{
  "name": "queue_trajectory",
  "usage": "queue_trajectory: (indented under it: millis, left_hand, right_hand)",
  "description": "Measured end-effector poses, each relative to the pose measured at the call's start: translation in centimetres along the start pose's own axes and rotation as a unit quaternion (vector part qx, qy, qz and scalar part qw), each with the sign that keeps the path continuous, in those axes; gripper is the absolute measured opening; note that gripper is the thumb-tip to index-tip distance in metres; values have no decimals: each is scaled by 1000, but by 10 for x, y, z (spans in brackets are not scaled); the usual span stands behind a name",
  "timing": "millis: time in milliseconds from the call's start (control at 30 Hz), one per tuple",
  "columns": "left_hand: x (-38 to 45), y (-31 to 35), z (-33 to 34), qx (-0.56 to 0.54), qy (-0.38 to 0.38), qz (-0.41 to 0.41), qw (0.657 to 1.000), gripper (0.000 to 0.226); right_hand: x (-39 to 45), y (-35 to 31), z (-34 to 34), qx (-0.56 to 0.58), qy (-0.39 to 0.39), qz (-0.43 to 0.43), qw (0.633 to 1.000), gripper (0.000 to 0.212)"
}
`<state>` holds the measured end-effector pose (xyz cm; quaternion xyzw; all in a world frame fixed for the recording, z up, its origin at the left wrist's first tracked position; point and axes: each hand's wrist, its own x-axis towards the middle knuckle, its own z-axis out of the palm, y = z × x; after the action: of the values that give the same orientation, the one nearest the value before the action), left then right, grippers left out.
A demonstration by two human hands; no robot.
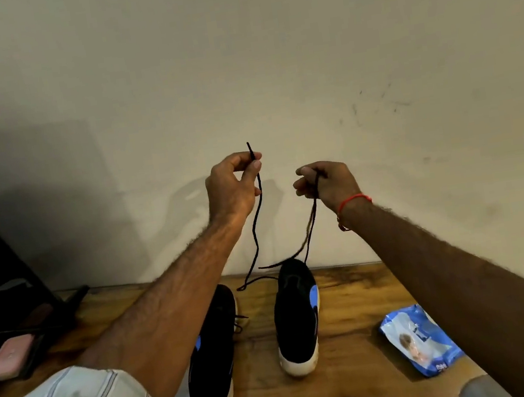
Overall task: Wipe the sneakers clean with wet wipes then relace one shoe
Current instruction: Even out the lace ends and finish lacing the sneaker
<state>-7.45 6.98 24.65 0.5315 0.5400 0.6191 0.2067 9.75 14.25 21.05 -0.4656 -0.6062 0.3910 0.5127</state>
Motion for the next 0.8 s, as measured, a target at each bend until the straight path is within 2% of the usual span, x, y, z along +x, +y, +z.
queue_trajectory:
  millis: [233, 367, 667, 800]
  left_hand:
    - [6, 41, 5, -14, 8, 24, 1000, 16]
    - [17, 68, 4, -2, 15, 38, 999, 18]
    - [36, 118, -4, 6, 44, 87, 995, 12]
    - [45, 134, -6, 21, 40, 95, 994, 18]
  right_hand:
    - [4, -73, -13, 18, 41, 2, 999, 24]
    - [-3, -114, -12, 53, 11, 27, 998, 26]
    - [-14, -169, -16, 171, -15, -52, 984, 27]
    - [-16, -183, -19, 181, -8, -96, 979, 23]
